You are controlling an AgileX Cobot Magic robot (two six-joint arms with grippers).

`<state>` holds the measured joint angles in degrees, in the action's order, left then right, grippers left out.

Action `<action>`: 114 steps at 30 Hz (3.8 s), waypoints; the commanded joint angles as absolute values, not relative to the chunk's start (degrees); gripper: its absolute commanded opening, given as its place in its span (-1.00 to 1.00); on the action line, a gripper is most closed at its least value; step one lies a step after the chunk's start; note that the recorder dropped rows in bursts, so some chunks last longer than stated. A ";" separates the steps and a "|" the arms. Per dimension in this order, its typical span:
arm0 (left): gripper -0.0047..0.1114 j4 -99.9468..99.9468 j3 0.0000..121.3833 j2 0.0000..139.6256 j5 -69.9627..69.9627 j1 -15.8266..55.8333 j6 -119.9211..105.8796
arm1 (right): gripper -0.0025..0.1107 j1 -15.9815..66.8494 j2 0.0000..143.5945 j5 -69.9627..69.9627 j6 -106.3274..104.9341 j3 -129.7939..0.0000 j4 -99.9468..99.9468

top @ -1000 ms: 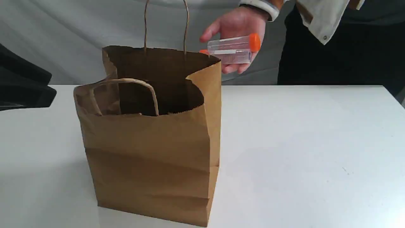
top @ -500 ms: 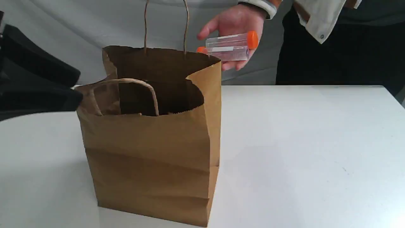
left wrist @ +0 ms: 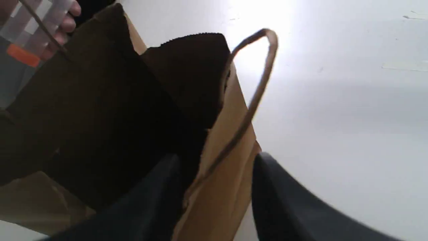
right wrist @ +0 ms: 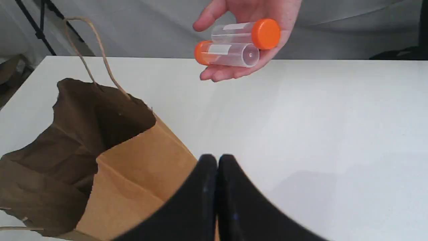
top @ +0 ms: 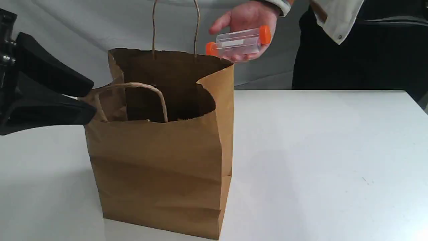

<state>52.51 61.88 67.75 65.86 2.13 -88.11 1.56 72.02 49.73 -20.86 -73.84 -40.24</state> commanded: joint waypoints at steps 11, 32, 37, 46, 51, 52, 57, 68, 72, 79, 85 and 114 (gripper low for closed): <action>-0.28 59.08 62.16 72.94 65.69 2.97 -90.31 | -0.96 1.24 78.94 50.70 -27.23 -74.45 -47.97; -0.92 62.00 62.16 74.11 67.20 2.97 -88.15 | -0.53 2.14 88.38 50.23 -39.33 -74.80 -59.67; -0.92 62.00 62.16 74.11 67.32 2.97 -87.47 | -0.20 5.16 89.96 52.68 -37.23 -80.61 -56.18; -0.92 62.00 62.16 74.11 67.24 2.97 -87.36 | -0.20 16.47 98.50 62.53 -20.60 -104.44 -25.90; -0.92 62.00 62.16 74.11 67.36 2.97 -87.13 | -0.20 21.94 103.45 63.84 -18.37 -110.04 -22.76; -0.92 62.00 62.16 74.11 67.36 2.97 -87.03 | -0.20 22.83 104.16 63.98 -18.25 -110.56 -22.76; -0.92 62.00 62.16 74.11 67.50 2.97 -87.04 | -0.20 25.51 107.85 64.06 -17.31 -112.74 -17.94; -0.92 62.00 62.16 74.11 67.50 2.97 -86.57 | -0.20 25.88 110.77 59.34 -16.69 -112.74 -15.56; -0.92 62.00 62.16 74.11 67.50 2.97 -86.12 | -0.20 25.88 112.43 58.14 -16.38 -112.74 -15.67; -0.92 62.00 62.16 74.11 67.50 2.97 -86.05 | -0.70 25.88 114.37 57.85 -16.47 -112.74 -18.04; -0.92 62.12 62.16 74.11 67.50 2.97 -86.06 | -0.96 25.49 114.37 56.30 -16.47 -112.74 -20.66; -0.92 81.55 73.10 74.11 69.96 2.85 -83.78 | -0.96 15.17 126.61 69.96 -18.04 -112.74 -50.52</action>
<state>80.25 71.49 74.09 69.56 2.70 -85.24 15.37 126.27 70.15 -16.93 -112.47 -48.53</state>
